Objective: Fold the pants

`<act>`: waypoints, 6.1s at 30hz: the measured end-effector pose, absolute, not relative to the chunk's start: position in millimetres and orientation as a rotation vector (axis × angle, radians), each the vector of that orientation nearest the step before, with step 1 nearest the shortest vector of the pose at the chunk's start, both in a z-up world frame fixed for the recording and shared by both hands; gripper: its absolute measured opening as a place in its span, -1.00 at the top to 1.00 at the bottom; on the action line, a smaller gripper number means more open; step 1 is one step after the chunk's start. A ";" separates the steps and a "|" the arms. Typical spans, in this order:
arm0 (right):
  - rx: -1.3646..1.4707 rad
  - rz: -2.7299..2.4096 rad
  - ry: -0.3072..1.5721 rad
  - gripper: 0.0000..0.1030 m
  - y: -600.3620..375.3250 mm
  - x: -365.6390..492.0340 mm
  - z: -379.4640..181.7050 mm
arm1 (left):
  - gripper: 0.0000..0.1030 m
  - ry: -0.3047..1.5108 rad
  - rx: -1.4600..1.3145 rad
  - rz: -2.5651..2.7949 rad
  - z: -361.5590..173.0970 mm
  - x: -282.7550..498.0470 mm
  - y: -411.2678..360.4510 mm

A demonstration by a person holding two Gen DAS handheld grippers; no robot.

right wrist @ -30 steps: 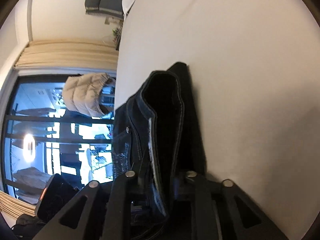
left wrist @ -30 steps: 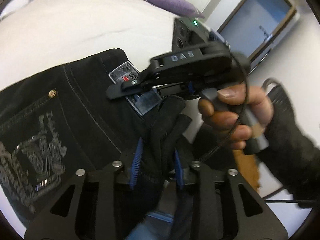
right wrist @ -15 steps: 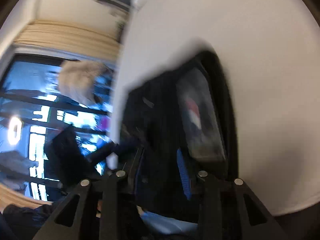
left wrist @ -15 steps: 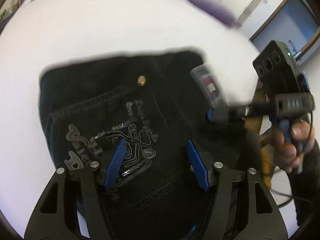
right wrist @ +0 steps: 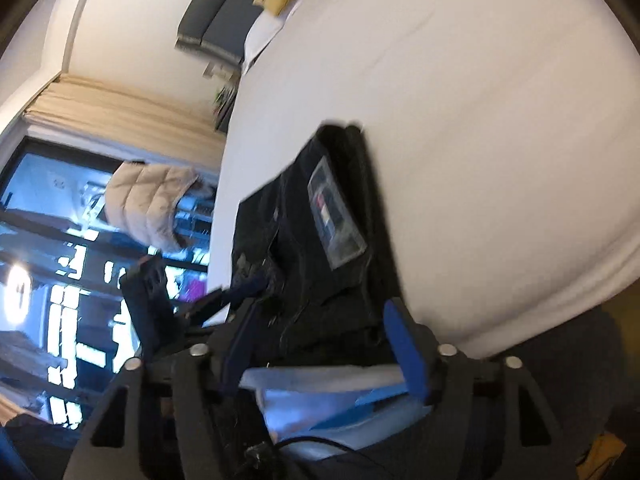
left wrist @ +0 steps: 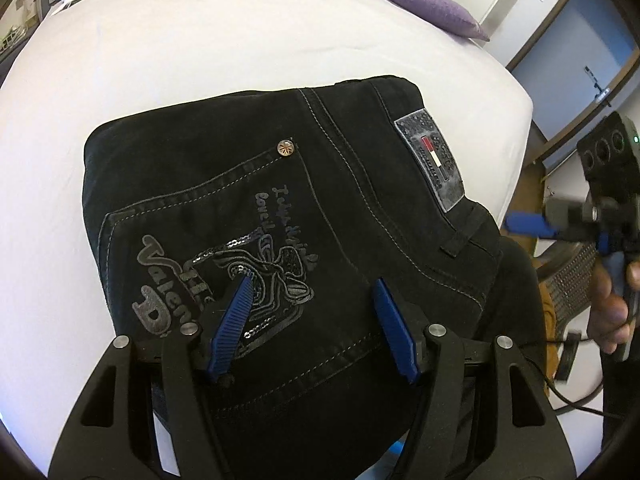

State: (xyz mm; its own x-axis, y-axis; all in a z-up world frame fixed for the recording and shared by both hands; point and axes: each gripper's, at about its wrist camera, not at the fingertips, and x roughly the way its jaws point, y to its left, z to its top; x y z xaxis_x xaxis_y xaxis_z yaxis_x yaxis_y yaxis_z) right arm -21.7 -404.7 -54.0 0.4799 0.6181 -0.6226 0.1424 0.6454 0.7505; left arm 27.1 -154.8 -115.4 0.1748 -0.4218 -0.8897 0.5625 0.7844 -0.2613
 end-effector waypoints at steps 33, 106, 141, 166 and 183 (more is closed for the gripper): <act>0.717 0.351 1.223 -0.45 -368.2 64.3 -95.0 | -0.55 1.363 -0.261 -0.673 -137.7 89.1 -63.3; 0.704 0.410 1.067 -0.27 -233.8 150.7 -76.0 | -0.35 0.961 -0.059 -0.361 -100.0 128.9 83.5; 0.119 0.088 -0.153 -1.00 -190.1 -107.9 328.1 | -1.00 0.104 0.080 0.028 278.3 -91.0 105.0; 0.080 -0.131 0.674 -1.00 -185.3 -12.9 163.9 | -1.00 0.786 0.000 0.039 3.1 55.0 68.3; 0.062 -0.113 0.744 -1.00 -175.7 -1.2 146.0 | -1.00 0.818 -0.013 0.037 22.3 47.1 80.7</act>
